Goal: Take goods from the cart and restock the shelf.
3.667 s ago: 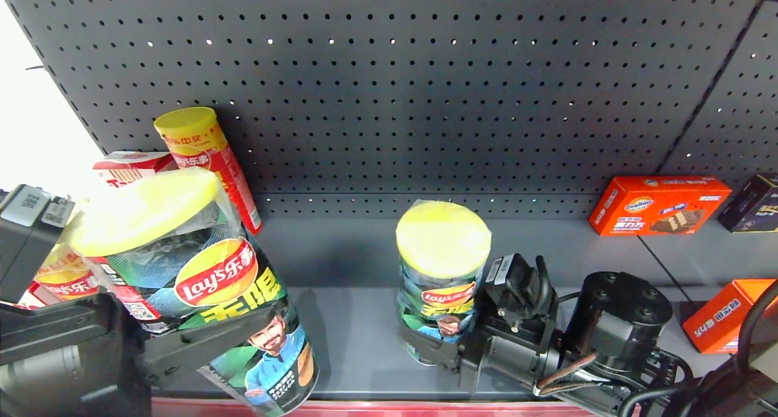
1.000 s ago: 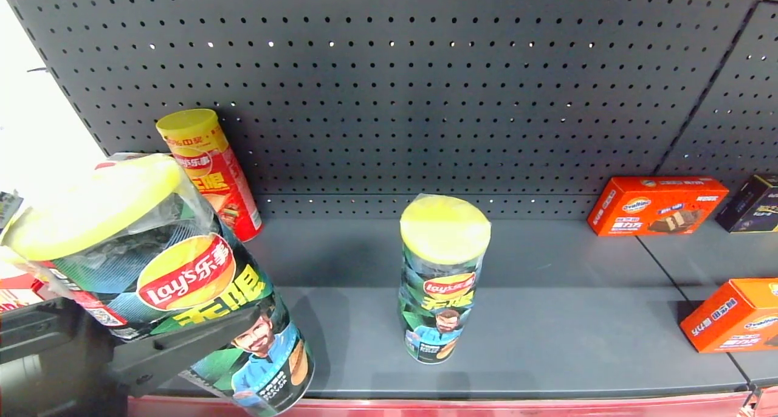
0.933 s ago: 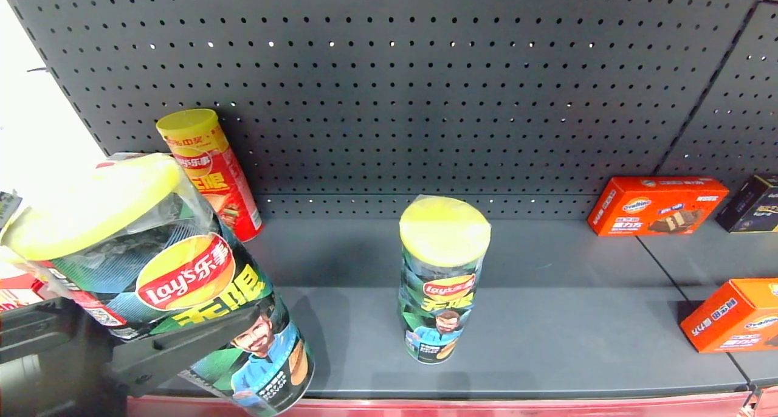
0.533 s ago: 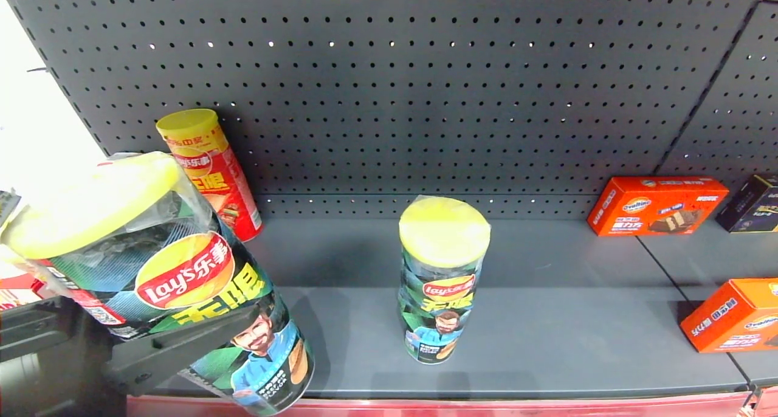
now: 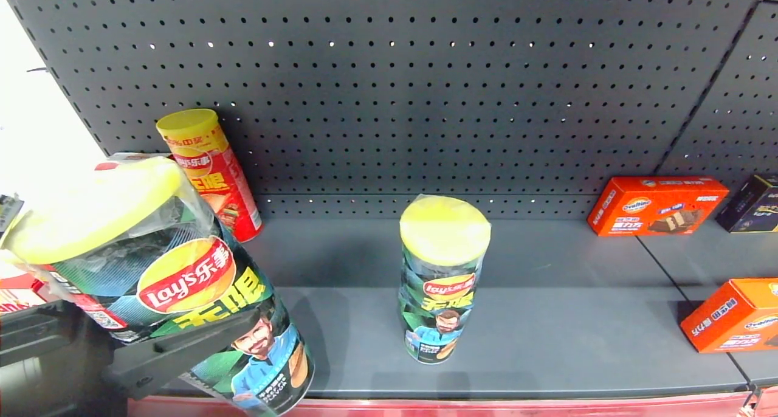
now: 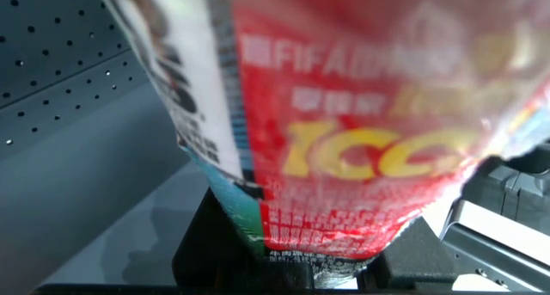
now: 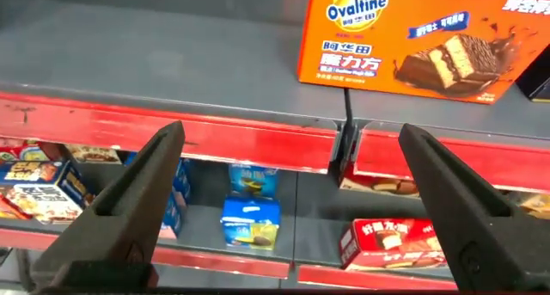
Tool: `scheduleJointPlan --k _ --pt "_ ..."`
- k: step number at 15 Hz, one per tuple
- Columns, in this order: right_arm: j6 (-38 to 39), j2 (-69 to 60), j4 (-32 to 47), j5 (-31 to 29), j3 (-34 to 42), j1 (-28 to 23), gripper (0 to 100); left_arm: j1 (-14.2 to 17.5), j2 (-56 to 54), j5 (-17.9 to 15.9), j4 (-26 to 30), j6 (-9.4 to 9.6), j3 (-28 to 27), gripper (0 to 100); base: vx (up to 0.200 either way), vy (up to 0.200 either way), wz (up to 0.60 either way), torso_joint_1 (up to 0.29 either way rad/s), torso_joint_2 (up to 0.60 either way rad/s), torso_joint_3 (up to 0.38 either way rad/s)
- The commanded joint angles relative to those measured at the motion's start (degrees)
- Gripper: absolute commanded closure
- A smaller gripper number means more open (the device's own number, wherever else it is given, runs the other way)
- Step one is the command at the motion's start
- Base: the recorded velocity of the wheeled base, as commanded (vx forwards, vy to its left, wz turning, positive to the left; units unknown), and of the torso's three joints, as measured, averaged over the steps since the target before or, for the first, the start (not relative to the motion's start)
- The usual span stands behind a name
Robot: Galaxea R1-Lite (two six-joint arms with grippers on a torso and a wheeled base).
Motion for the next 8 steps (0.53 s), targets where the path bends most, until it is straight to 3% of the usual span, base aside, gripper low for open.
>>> scheduleJointPlan --k 1,4,8 --pt "0.1 -1.3 0.1 2.5 0.0 2.4 0 0.0 0.0 0.0 0.0 0.02 0.1 100 0.0 0.0 0.0 0.0 0.0 0.0" --pt "0.1 -5.6 0.0 5.0 0.0 7.1 0 0.0 -0.2 0.0 0.0 0.02 0.2 100 0.0 0.0 0.0 0.0 0.0 0.0" --pt "3.1 -5.6 0.1 5.2 0.0 7.1 0 0.0 -1.1 0.0 0.2 0.02 0.8 100 0.0 0.0 0.0 0.0 0.0 0.0"
